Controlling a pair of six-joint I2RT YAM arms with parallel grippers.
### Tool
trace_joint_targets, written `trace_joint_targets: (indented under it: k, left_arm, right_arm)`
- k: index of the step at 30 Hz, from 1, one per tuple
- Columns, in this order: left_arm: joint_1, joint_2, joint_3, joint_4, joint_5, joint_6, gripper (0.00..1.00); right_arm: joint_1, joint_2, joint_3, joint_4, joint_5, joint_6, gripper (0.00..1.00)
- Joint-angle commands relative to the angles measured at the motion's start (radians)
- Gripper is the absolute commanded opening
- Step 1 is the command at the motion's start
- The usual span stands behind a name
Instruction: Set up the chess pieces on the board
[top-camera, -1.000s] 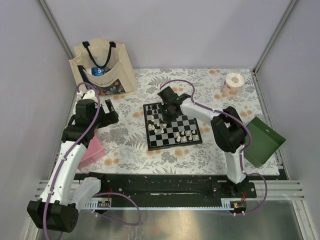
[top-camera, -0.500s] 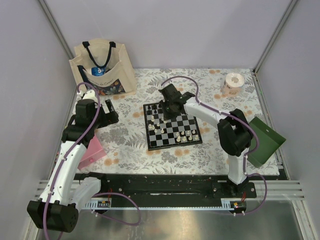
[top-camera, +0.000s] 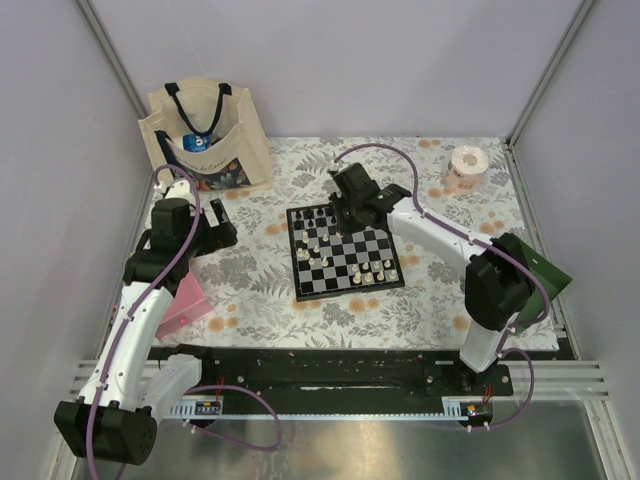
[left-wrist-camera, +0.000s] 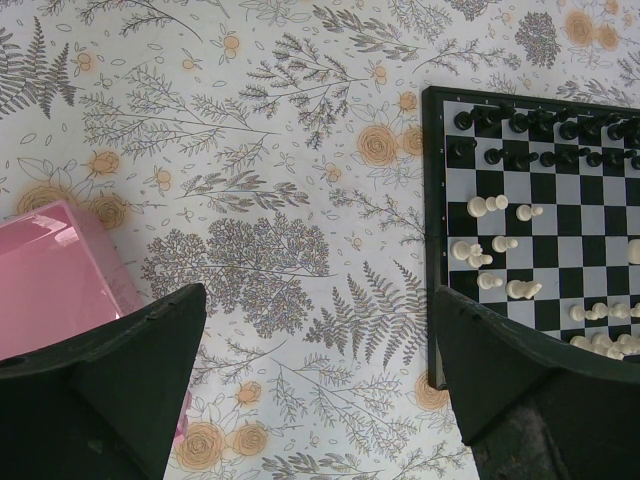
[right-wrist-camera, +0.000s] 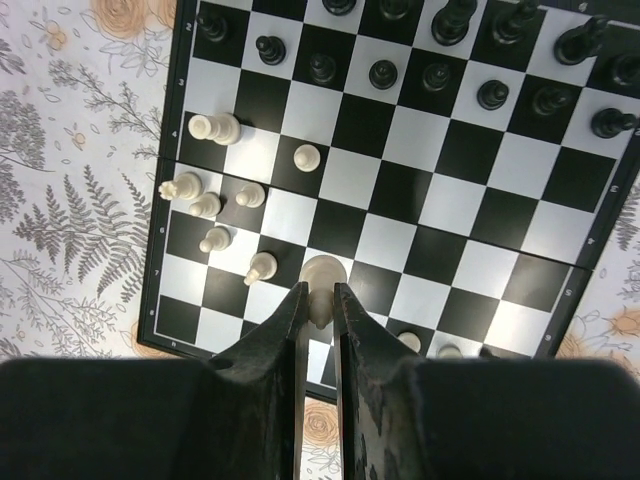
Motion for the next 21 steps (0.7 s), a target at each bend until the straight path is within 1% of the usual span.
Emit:
trace_joint_targets:
  k: [1, 9, 12, 16, 21]
  left_arm:
    - [0.004, -0.013, 0.001, 0.039, -0.006, 0.009, 0.99]
    - [0.004, -0.015, 0.001, 0.036, -0.008, 0.011, 0.99]
    - [0.004, -0.015, 0.001, 0.036, -0.006, 0.011, 0.99]
    - [0.006, -0.012, 0.003, 0.039, -0.003, 0.008, 0.99]
    - [0.007, -0.01, 0.003, 0.037, 0.002, 0.006, 0.99]
  right_arm:
    - [0.009, -0.104, -0.018, -0.003, 0.042, -0.01, 0.03]
    - [0.012, -0.164, -0.13, 0.017, -0.035, 0.048, 0.03]
    - [0.02, -0.189, -0.176, 0.019, -0.037, 0.056, 0.02]
    - [0.046, -0.217, -0.228, 0.017, -0.057, 0.054, 0.02]
    - [0.093, -0.206, -0.27, 0.016, -0.054, 0.057, 0.02]
